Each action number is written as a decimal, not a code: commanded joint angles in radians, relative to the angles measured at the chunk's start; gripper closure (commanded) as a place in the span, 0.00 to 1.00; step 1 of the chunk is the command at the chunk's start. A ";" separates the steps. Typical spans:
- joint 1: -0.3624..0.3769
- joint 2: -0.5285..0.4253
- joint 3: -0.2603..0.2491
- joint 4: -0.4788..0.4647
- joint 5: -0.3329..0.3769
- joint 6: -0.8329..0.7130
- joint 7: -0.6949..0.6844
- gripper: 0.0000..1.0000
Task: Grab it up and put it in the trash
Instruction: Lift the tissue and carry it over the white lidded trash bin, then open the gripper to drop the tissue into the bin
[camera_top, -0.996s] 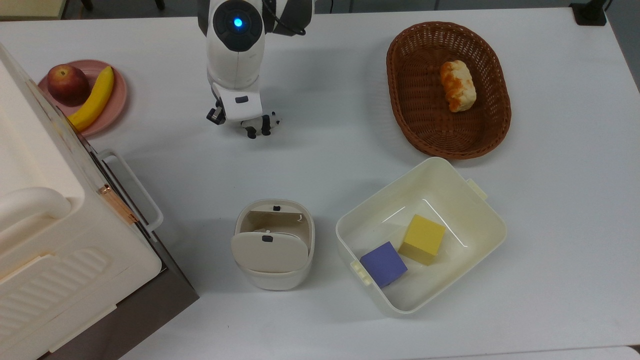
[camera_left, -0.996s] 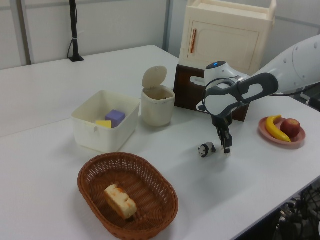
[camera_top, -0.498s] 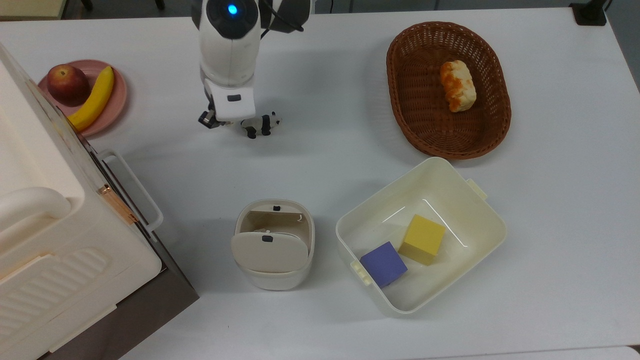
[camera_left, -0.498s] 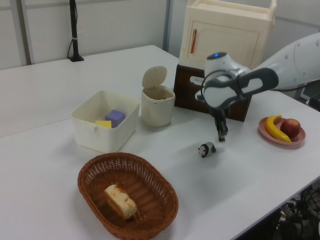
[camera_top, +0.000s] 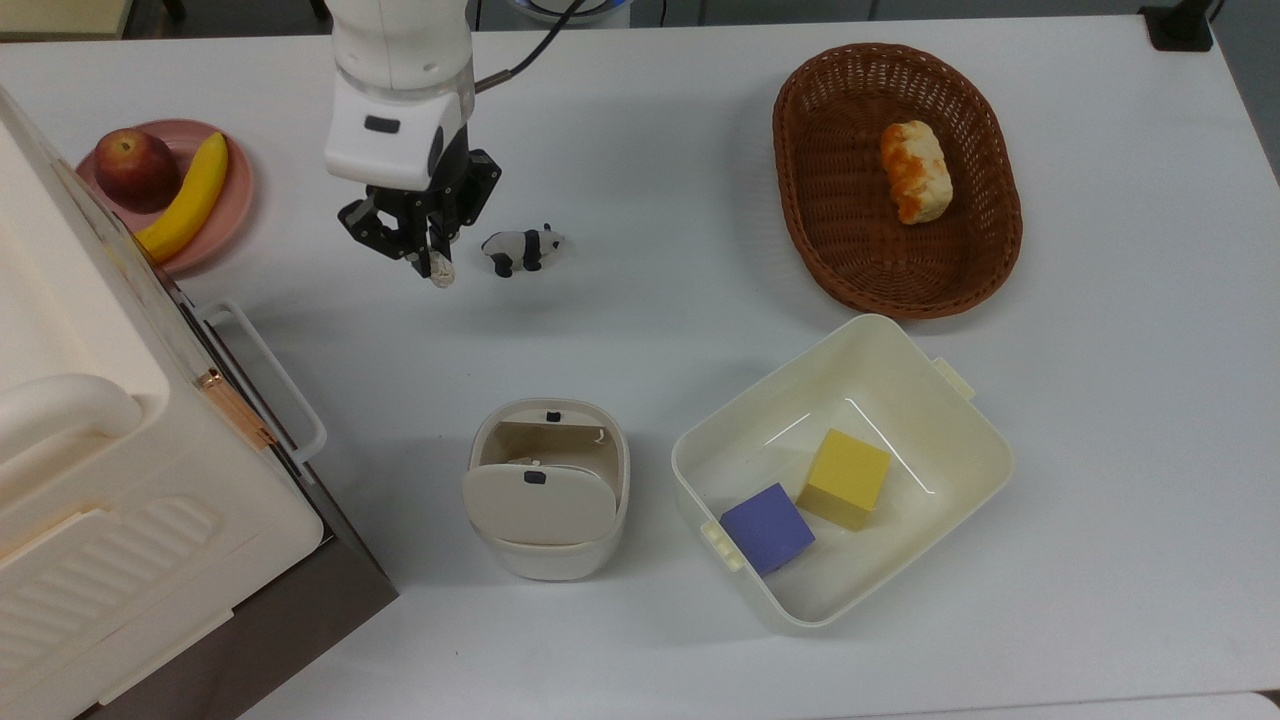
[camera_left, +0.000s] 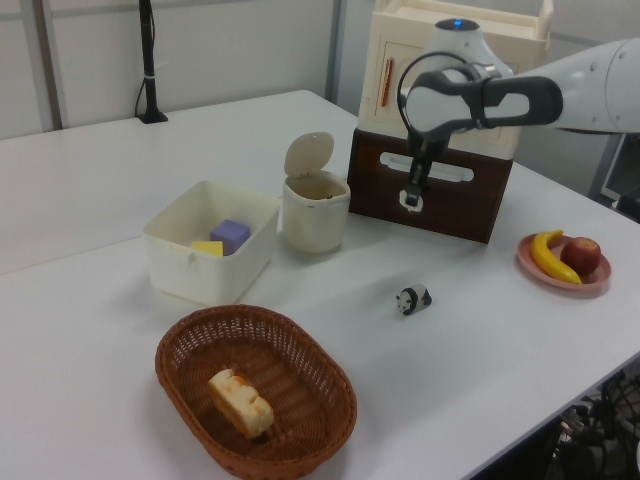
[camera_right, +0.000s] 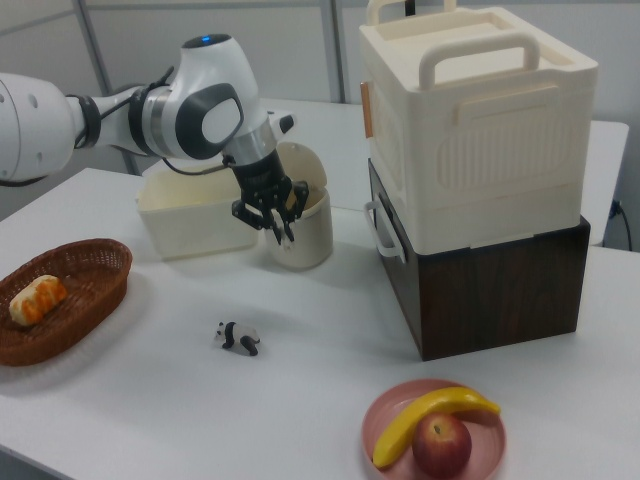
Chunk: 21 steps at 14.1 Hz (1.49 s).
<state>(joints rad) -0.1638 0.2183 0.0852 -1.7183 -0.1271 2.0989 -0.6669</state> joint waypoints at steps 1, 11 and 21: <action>0.029 0.027 0.007 0.016 0.050 0.146 0.195 0.99; 0.102 0.253 0.002 0.247 0.043 0.378 0.579 0.97; 0.125 0.285 0.001 0.240 0.017 0.446 0.586 0.00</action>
<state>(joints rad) -0.0551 0.4965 0.0972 -1.4912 -0.0882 2.5297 -0.0984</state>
